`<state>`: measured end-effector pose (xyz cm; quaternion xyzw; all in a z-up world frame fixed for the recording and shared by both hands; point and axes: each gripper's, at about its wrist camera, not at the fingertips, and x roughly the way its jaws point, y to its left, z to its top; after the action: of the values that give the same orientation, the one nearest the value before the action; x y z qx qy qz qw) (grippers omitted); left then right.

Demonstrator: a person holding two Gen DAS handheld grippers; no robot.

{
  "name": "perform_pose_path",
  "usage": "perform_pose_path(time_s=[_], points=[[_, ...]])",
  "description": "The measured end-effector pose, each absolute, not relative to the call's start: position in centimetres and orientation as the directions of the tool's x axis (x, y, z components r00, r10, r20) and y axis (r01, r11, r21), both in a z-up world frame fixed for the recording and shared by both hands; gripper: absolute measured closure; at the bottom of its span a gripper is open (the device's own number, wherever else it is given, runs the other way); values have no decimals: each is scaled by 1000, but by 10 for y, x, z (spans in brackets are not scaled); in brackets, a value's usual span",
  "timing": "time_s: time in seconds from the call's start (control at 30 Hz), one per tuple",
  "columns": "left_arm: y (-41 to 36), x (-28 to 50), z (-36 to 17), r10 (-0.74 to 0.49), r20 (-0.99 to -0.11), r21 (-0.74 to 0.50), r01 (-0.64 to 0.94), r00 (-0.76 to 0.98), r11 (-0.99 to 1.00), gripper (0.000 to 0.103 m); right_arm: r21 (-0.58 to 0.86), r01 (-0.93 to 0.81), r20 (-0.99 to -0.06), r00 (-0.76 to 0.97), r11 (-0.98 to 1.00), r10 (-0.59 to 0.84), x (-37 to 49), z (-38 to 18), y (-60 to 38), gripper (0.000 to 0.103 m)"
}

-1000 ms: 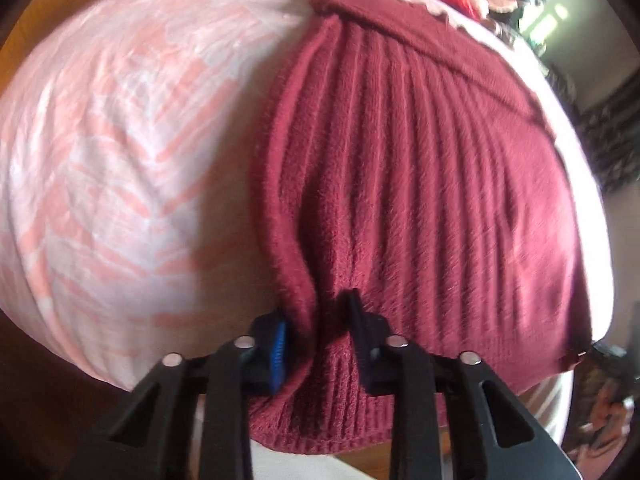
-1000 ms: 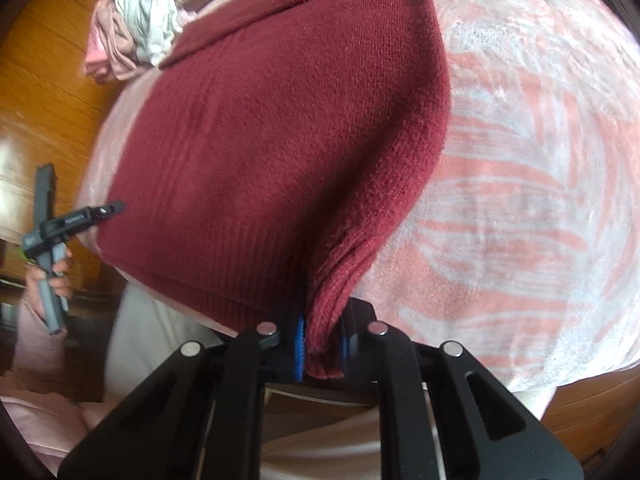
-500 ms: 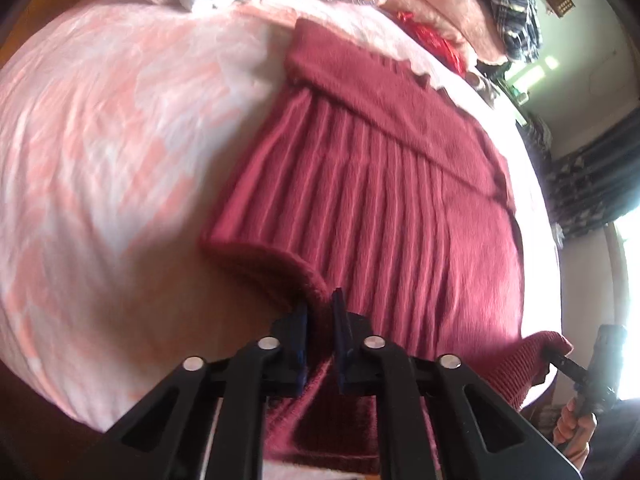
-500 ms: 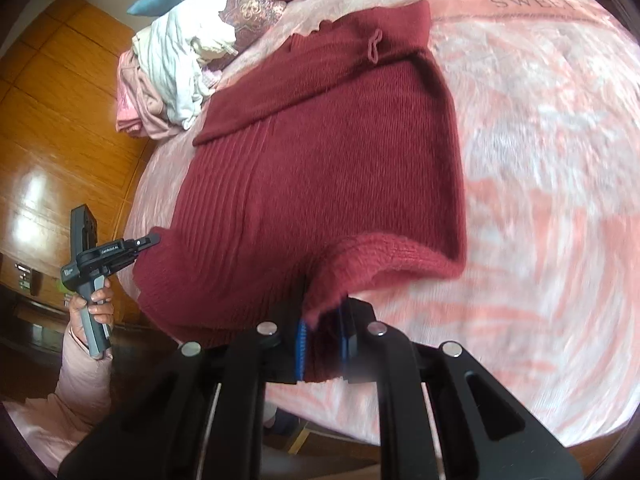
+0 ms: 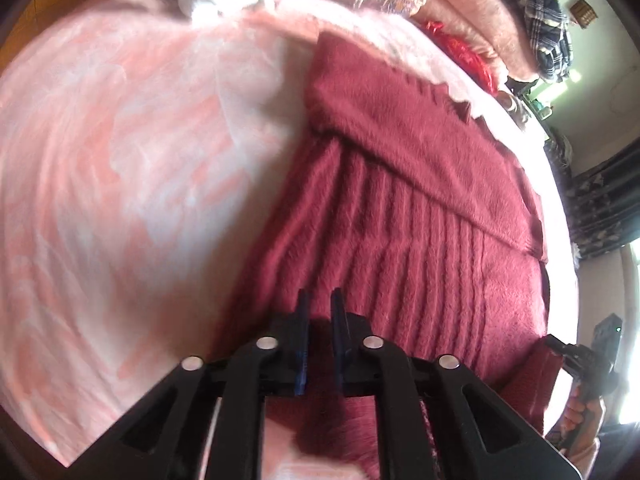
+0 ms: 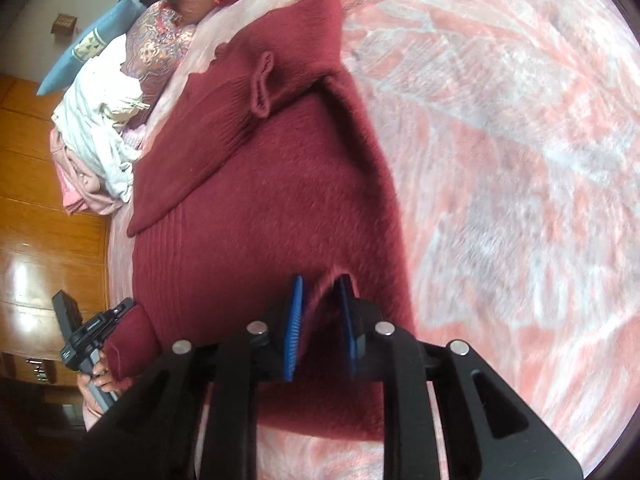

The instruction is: Fold small clothes

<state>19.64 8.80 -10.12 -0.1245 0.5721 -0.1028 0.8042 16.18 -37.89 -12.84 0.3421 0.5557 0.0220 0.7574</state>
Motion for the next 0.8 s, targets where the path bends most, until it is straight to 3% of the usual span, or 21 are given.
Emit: perform_pose_path(time_s=[0.03,0.07,0.13,0.23,0.3,0.5,0.6,0.8], points=[[90,196,-95,-290,-892,-296,36,348,954,81,533,347,-831,387,772,400,161,-127,-380,76],[93,194,-89,-278,-888,-279,51,366,959,65,513,348,-840,392,785,375,160,-124,-382,71],[98,188,-75,-254,-873,-242,82,416,967,49,481,346,-851,405,805,335,156,-117,-386,71],[100,177,-62,-234,-858,-186,148,457,971,40,478,314,-845,418,821,332,149,-112,-389,67],[94,168,-60,-229,-862,-147,208,452,967,36,453,286,-853,416,844,317,144,-108,-386,60],[60,161,-79,-166,-893,-17,336,419,942,28,442,232,-858,392,867,332,135,-101,-373,55],[45,169,-93,-160,-905,-5,365,395,931,28,456,206,-851,386,866,356,136,-99,-364,49],[15,193,-114,-170,-926,-14,419,337,908,23,456,192,-853,373,869,366,134,-99,-359,48]])
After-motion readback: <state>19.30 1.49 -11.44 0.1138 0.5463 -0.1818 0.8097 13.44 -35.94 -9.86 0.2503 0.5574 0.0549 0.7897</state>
